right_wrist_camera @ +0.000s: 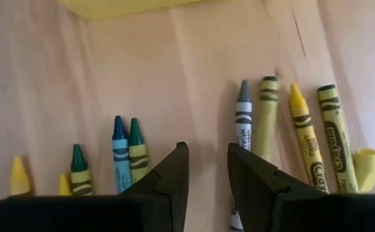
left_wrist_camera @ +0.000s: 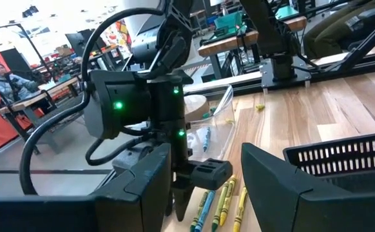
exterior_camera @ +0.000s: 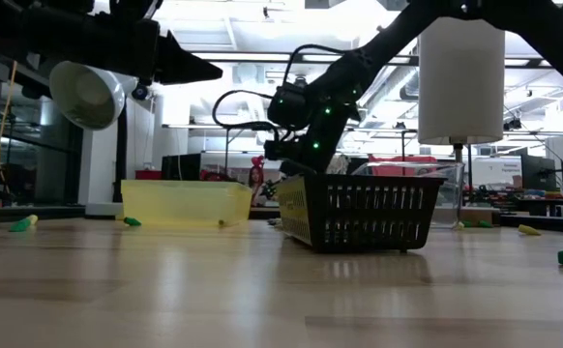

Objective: Sort crayons
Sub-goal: Put the gray crayon into the yellow transparent bin

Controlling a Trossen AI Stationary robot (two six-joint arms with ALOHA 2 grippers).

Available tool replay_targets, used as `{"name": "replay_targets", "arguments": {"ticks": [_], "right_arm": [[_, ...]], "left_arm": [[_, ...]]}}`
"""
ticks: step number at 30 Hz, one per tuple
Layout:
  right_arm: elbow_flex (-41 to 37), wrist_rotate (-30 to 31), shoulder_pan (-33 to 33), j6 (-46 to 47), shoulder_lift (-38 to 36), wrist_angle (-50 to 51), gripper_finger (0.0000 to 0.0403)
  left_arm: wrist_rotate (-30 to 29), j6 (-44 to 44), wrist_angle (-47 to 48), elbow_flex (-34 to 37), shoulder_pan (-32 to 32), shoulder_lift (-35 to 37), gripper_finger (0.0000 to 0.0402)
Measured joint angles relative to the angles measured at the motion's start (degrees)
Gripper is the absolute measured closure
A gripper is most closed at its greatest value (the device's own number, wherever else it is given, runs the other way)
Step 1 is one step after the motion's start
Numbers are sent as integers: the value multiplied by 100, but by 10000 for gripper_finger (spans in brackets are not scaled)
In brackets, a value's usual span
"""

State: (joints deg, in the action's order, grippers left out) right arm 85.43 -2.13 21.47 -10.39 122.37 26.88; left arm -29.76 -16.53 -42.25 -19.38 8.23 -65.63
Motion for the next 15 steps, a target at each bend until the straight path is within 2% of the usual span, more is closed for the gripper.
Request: {"name": "replay_targets", "arguments": {"ticks": [4,9,15], "right_arm": [[0,82,2,-17,43,2,300],[-2,-104,-28,-208,-49,-140,300],[0,186,14,-317,-101,-196,300]], "left_arm": [[0,0,8,0,0,0,227],[-1,-4,10,0,0,0,227],[-36,-5,52,0,0,0,227]]}}
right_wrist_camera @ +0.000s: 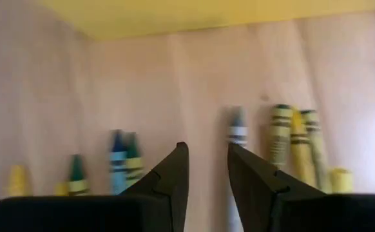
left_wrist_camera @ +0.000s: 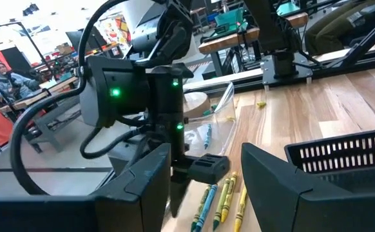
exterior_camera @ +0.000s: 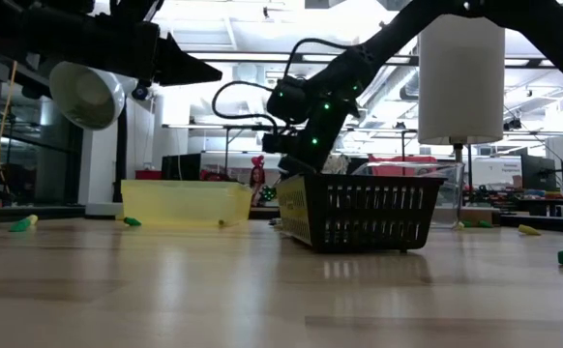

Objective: Sort crayons
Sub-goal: Put the gray crayon into the yellow transparent bin

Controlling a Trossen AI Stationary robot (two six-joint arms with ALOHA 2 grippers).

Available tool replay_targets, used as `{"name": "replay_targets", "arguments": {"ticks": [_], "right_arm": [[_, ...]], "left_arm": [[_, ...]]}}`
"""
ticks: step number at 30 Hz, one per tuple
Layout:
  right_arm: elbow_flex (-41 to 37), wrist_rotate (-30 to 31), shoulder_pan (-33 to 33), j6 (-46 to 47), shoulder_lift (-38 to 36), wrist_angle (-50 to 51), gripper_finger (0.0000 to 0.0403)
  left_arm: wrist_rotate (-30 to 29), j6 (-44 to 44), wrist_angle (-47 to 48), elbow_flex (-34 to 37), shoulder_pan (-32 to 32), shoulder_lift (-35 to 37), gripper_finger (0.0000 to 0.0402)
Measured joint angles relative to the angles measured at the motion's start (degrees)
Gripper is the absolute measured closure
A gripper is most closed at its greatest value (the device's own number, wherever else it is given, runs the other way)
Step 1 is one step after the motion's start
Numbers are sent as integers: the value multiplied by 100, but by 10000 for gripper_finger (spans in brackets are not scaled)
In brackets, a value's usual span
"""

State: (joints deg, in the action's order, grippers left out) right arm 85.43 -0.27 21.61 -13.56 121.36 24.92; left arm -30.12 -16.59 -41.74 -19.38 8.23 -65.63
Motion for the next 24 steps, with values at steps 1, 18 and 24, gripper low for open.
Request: {"name": "replay_targets", "arguments": {"ticks": [1,18,24], "right_arm": [[0,82,17,0,0,-3,300],[28,-25,82,100,296,56,300],[28,-16,78,154,306,151,319]], "left_arm": [[-1,0,3,0,0,0,227],[-14,-1,17,0,0,0,227],[-14,3,-48,0,6,0,227]]}}
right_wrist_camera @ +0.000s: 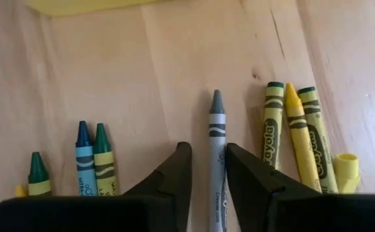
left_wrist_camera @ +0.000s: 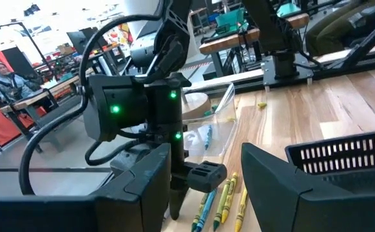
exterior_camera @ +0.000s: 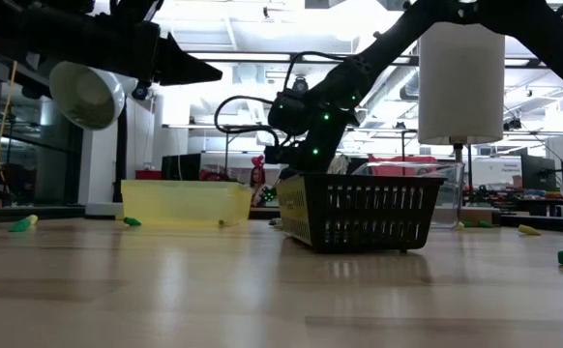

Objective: Sort crayons
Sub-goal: Put the gray crayon into the yellow transparent bin

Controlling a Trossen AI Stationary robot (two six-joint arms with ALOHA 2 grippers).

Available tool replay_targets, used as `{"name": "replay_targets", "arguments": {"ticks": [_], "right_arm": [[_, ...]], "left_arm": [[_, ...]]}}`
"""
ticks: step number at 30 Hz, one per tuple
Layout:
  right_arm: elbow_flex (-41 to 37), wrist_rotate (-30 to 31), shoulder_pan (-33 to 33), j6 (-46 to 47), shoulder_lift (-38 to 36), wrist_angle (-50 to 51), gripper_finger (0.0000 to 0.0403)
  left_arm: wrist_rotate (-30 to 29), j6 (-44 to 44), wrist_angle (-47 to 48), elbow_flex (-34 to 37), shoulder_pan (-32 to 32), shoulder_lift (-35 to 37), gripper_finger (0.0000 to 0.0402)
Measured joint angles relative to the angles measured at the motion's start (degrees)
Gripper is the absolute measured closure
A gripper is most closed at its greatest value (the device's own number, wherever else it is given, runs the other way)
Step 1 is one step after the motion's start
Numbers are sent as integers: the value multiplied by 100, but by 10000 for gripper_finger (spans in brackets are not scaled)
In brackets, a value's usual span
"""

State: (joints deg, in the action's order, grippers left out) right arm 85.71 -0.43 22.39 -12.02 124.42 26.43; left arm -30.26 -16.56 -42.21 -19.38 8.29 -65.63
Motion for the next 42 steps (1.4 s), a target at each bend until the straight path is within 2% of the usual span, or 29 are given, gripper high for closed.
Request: {"name": "replay_targets", "arguments": {"ticks": [3,5,13,21,29,39,42], "right_arm": [[-2,70,-27,-2,9,88,373],[-5,153,-61,-4,-12,107,391],[-60,189,-270,210,-253,230,397],[-43,335,-504,561,-1027,30,401],[-39,695,-967,711,-1534,-571,402],[-42,676,-1259,711,-1455,-1912,402],[-42,409,-1221,706,-1453,-2334,402]], "left_arm": [[-4,193,-98,-5,72,108,227],[-35,296,-17,-91,155,281,227],[-397,661,810,-146,756,1594,227],[-636,1202,1655,-146,1334,2699,227],[-645,1506,1909,-146,1624,2807,227],[-643,1868,2256,-146,1868,2789,227],[-645,2003,2331,-146,1910,2787,227]]}}
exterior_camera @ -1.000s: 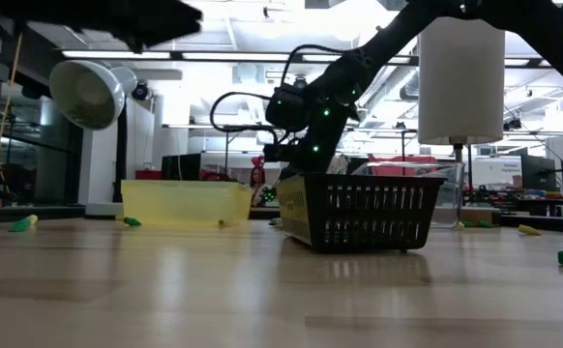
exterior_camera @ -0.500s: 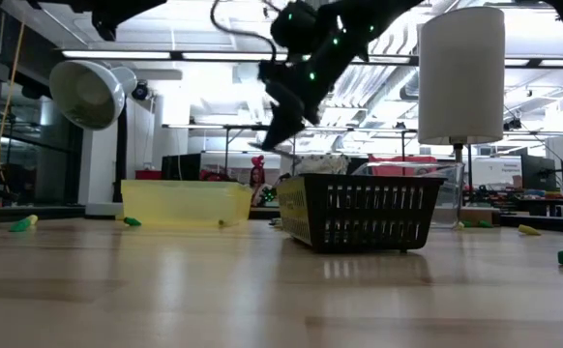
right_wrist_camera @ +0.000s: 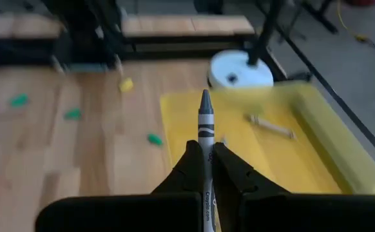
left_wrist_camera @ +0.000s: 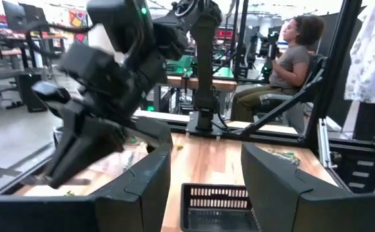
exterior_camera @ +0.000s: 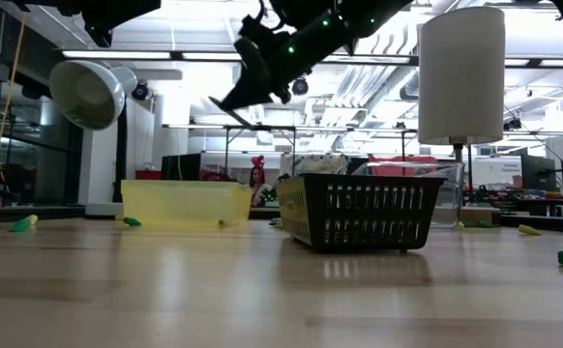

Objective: Sort crayons
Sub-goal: Put the gray crayon into the yellow transparent bin

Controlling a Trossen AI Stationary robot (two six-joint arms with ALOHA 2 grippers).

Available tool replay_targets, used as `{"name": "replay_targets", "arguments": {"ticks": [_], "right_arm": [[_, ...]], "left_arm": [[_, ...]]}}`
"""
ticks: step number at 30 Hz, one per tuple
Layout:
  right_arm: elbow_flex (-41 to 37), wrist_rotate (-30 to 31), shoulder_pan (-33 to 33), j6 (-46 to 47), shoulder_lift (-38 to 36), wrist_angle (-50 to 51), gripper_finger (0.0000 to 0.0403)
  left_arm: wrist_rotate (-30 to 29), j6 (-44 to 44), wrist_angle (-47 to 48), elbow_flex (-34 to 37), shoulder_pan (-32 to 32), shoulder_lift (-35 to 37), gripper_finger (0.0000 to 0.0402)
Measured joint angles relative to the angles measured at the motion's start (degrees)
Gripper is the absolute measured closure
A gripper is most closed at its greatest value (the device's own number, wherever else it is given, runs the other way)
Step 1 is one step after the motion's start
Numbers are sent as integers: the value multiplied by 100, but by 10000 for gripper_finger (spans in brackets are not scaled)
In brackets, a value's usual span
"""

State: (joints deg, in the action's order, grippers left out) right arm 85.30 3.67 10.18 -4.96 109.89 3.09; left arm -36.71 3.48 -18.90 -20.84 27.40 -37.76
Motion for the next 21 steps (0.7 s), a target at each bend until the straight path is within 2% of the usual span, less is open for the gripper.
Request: {"name": "replay_targets", "arguments": {"ticks": [6,12,16,21], "right_arm": [[-2,-280,93,-34,127,-874,402],[2,-378,269,193,343,-1964,402],[9,-373,282,397,843,-3065,402],[2,-261,292,852,1593,-3676,402]], "left_arm": [[-14,84,-32,0,43,0,227],[-532,-152,-226,0,41,-9,227],[-709,-309,-401,1,41,-15,227],[-739,-414,-402,0,41,-20,227]]}}
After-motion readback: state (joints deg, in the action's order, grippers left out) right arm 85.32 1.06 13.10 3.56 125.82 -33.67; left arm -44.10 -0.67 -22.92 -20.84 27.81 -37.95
